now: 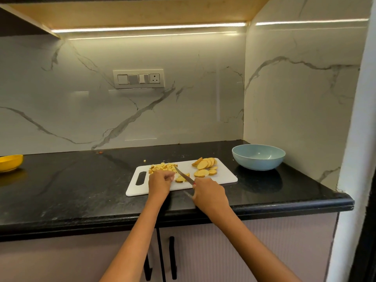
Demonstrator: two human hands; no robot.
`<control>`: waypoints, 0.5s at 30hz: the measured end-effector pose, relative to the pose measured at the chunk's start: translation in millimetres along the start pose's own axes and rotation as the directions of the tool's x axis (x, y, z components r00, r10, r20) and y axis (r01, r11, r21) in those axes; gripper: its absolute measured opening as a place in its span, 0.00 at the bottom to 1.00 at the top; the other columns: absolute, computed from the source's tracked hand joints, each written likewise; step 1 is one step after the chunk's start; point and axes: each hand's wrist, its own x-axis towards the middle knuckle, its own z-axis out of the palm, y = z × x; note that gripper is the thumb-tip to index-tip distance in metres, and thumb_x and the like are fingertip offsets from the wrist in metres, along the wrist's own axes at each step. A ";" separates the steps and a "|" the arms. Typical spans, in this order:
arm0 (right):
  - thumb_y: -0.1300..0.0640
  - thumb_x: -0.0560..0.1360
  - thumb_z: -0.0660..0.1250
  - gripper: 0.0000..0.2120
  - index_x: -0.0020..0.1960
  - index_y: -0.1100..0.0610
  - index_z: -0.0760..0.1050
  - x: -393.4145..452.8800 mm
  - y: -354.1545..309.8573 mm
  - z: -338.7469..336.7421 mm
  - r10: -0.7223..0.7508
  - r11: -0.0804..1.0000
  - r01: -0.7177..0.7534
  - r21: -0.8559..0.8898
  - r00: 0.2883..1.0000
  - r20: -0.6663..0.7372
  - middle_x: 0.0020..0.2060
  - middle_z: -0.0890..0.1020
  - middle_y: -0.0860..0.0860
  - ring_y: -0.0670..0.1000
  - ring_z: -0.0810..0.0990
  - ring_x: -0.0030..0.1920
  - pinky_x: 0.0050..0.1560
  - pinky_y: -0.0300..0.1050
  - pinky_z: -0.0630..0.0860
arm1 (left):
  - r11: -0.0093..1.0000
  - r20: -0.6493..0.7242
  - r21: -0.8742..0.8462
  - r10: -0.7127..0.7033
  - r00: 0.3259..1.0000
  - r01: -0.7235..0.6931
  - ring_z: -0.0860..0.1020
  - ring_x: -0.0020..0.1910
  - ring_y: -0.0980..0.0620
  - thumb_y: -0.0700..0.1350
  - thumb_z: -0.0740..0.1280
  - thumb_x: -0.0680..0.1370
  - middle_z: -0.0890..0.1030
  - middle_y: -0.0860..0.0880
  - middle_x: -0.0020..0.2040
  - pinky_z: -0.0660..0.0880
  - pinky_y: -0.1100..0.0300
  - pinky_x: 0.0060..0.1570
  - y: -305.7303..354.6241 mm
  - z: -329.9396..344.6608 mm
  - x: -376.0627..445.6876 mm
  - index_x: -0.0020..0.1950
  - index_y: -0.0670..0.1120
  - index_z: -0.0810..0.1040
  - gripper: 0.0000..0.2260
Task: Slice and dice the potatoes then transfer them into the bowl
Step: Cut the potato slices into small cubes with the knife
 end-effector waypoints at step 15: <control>0.58 0.78 0.62 0.13 0.62 0.60 0.71 -1.0 -11.9 -8.3 -0.070 0.993 0.073 -0.096 0.997 0.033 0.56 0.77 0.56 0.54 0.77 0.54 0.50 0.44 0.71 | 0.999 0.079 0.029 0.019 0.997 -0.021 0.76 0.41 0.53 0.38 0.72 0.71 0.84 0.44 0.43 0.68 0.63 0.42 1.8 -0.5 -0.3 0.44 0.39 0.84 0.04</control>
